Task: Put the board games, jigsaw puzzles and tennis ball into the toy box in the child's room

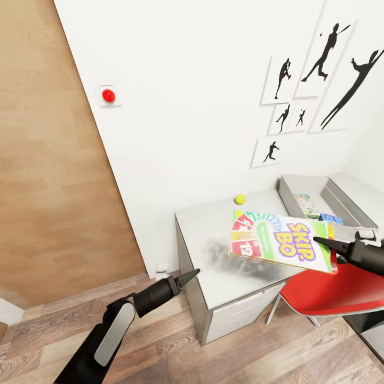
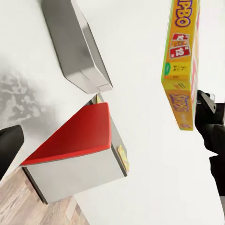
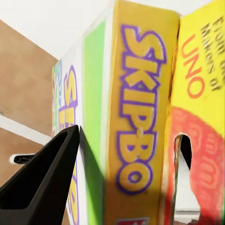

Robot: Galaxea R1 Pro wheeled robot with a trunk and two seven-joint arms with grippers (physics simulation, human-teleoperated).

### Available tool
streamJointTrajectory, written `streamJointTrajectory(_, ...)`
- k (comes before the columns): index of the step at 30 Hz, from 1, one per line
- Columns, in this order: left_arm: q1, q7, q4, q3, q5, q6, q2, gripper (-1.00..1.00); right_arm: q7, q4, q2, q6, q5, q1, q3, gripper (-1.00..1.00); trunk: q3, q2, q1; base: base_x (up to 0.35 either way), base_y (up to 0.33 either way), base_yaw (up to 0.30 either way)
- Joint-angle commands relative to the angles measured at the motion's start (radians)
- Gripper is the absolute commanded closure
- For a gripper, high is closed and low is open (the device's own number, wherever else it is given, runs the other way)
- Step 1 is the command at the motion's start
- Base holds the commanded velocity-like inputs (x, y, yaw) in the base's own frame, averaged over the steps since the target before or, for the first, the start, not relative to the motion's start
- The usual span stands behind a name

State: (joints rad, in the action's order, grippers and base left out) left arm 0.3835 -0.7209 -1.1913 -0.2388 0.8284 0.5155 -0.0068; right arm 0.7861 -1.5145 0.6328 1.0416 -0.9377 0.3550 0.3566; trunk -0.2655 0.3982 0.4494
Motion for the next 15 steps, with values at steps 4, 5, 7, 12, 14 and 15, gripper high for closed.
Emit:
streamJointTrajectory(4,-0.002,-0.004,-0.001,0.010,0.009,0.007,0.003,-1.00,0.006,0.006,0.000,0.006,0.003,-0.003,0.054,1.00,-0.002,0.002,0.001,0.000,0.000,0.000)
streamJointTrajectory(5,-0.003,-0.005,-0.001,0.011,0.009,0.007,0.004,-1.00,0.006,0.007,0.000,0.006,0.003,-0.004,0.068,1.00,-0.002,0.002,0.001,0.000,0.000,0.000)
streamJointTrajectory(7,-0.003,-0.005,-0.002,0.012,0.009,0.006,0.004,-1.00,0.006,0.008,0.000,0.006,0.003,-0.005,0.082,1.00,-0.002,0.002,0.001,0.000,0.000,0.000)
streamJointTrajectory(12,-0.008,-0.003,-0.002,0.011,0.006,0.003,-0.002,-1.00,0.007,0.010,-0.002,0.006,0.002,-0.008,0.124,1.00,-0.002,0.002,0.001,0.000,0.000,0.000)
streamJointTrajectory(14,-0.008,-0.001,-0.002,0.011,0.005,0.002,-0.004,-1.00,0.006,0.011,-0.004,0.006,0.003,-0.010,0.133,1.00,-0.002,0.002,0.001,0.000,0.000,0.000)
streamJointTrajectory(15,-0.008,0.002,-0.003,0.010,0.004,0.002,-0.007,-1.00,0.005,0.011,-0.006,0.006,0.003,-0.011,0.141,1.00,-0.002,0.002,0.001,0.000,0.000,0.000)
